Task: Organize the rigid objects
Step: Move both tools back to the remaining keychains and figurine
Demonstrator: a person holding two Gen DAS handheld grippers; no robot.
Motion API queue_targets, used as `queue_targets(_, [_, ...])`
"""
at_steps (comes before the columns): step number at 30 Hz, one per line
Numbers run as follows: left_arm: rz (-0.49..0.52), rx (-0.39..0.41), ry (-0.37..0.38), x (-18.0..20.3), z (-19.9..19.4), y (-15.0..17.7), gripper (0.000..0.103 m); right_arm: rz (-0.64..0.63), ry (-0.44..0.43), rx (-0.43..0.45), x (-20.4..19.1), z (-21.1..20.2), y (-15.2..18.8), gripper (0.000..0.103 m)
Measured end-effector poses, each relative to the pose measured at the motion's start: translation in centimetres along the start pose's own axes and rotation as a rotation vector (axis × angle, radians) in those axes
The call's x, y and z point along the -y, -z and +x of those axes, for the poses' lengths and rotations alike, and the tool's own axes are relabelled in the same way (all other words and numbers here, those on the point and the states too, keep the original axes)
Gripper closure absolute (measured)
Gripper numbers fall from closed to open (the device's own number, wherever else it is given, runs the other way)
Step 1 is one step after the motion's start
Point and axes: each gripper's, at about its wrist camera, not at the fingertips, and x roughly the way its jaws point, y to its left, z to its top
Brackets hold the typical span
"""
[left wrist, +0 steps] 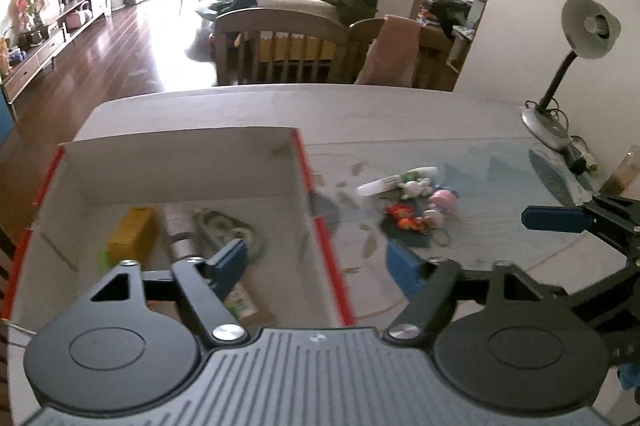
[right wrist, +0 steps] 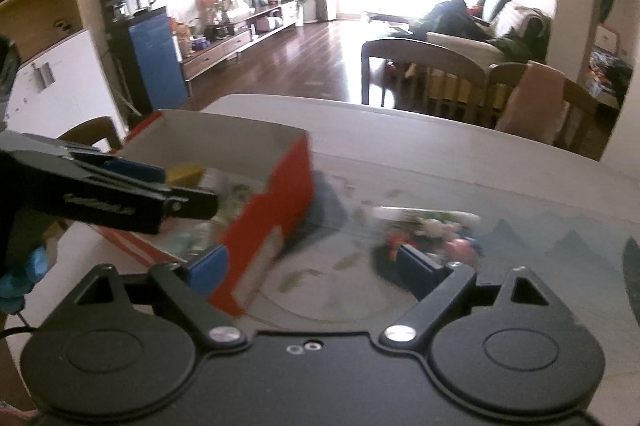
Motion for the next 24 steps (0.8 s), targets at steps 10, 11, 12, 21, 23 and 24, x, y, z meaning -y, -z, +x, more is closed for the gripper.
queue_targets(10, [0.016, -0.033, 0.028, 5.5, 3.6, -0.2, 0.022, 0.092, 0.066, -0.014, 7.9, -0.3, 1.1, 0.013])
queue_targets(11, [0.019, -0.035, 0.025, 6.0, 4.0, -0.2, 0.021, 0.101, 0.072, -0.018, 8.6, -0.1, 1.1, 0.013])
queue_targets(12, [0.022, -0.036, 0.019, 6.4, 4.4, -0.2, 0.021, 0.112, 0.078, -0.019, 9.2, 0.0, 1.1, 0.013])
queue_targets(21, [0.009, -0.052, -0.005, 9.4, 8.3, -0.7, 0.018, 0.193, 0.110, -0.060, 13.7, 2.2, 0.9, 0.013])
queue_targets(23, [0.010, -0.057, -0.014, 9.9, 9.3, -0.8, 0.014, 0.198, 0.117, -0.069, 14.2, 2.9, 0.7, 0.013])
queue_targets(24, [0.008, -0.062, -0.018, 10.0, 9.9, -0.8, 0.010, 0.203, 0.120, -0.076, 14.4, 3.3, 0.6, 0.013])
